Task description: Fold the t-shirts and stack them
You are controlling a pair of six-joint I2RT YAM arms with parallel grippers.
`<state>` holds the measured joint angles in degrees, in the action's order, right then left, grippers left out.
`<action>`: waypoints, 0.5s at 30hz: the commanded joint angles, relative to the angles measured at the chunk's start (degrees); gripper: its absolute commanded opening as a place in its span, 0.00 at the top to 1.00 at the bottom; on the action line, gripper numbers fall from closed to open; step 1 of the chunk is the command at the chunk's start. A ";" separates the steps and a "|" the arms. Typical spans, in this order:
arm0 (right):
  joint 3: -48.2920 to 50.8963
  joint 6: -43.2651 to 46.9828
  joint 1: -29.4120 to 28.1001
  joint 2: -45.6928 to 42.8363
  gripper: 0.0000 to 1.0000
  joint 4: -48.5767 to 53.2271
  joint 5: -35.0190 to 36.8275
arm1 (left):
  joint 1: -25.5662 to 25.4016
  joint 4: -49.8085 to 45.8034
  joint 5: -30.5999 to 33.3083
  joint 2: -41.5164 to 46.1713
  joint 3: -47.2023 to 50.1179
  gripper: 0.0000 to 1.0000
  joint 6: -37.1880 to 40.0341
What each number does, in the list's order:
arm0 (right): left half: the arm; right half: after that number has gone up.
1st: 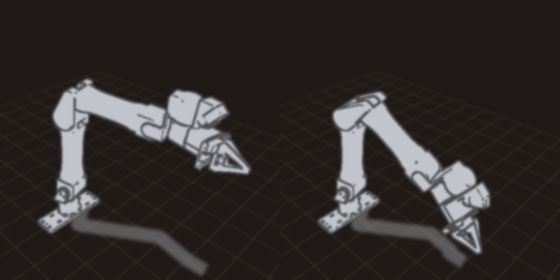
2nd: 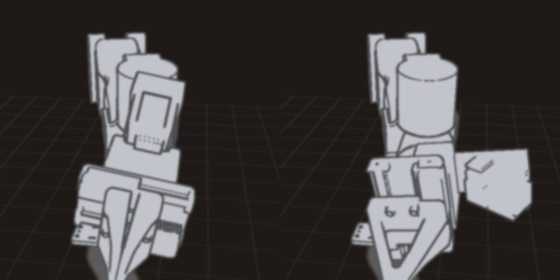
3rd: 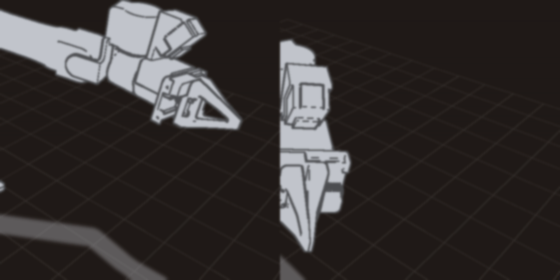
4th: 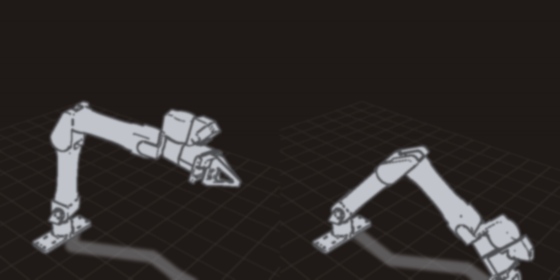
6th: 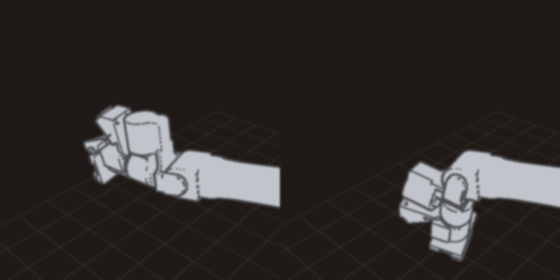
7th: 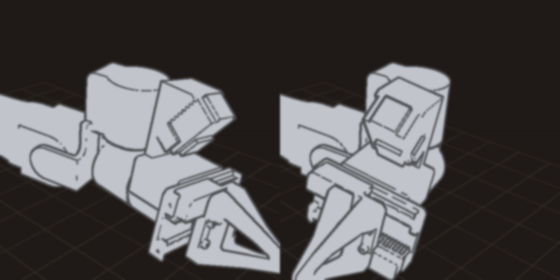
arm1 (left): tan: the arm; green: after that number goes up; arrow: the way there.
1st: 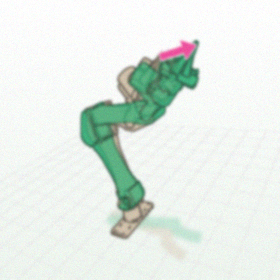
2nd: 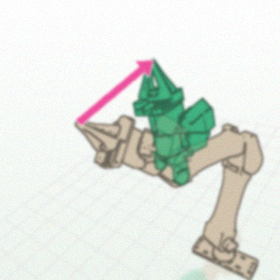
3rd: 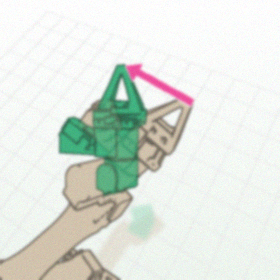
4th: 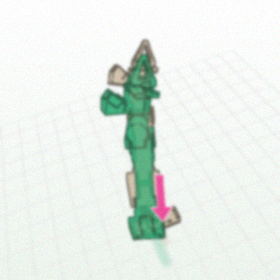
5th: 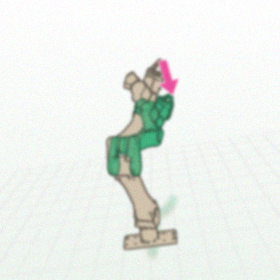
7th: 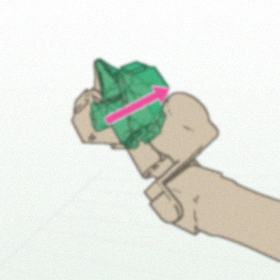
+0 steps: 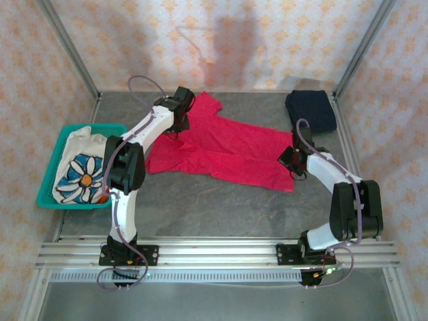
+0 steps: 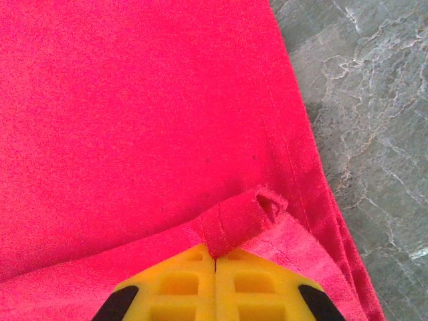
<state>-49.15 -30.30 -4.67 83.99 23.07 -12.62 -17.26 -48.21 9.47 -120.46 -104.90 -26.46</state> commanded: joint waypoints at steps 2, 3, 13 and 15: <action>-1.26 1.01 0.36 0.39 1.00 -0.83 0.14 | 0.03 0.15 1.21 -2.80 -5.25 1.00 0.65; -1.14 1.05 0.41 0.24 1.00 -0.79 0.11 | 0.08 0.39 1.16 -3.27 -5.81 1.00 0.83; -0.38 1.03 0.36 0.41 1.00 -1.18 0.40 | 0.03 -2.70 1.29 -8.79 -13.57 1.00 6.33; -0.47 1.12 0.36 0.63 1.00 -1.14 0.31 | 0.03 -2.85 0.65 -9.00 -13.51 0.99 5.72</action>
<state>-49.15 -30.11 -4.67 84.01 22.79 -12.91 -17.26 -48.64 9.45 -128.66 -116.68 -22.33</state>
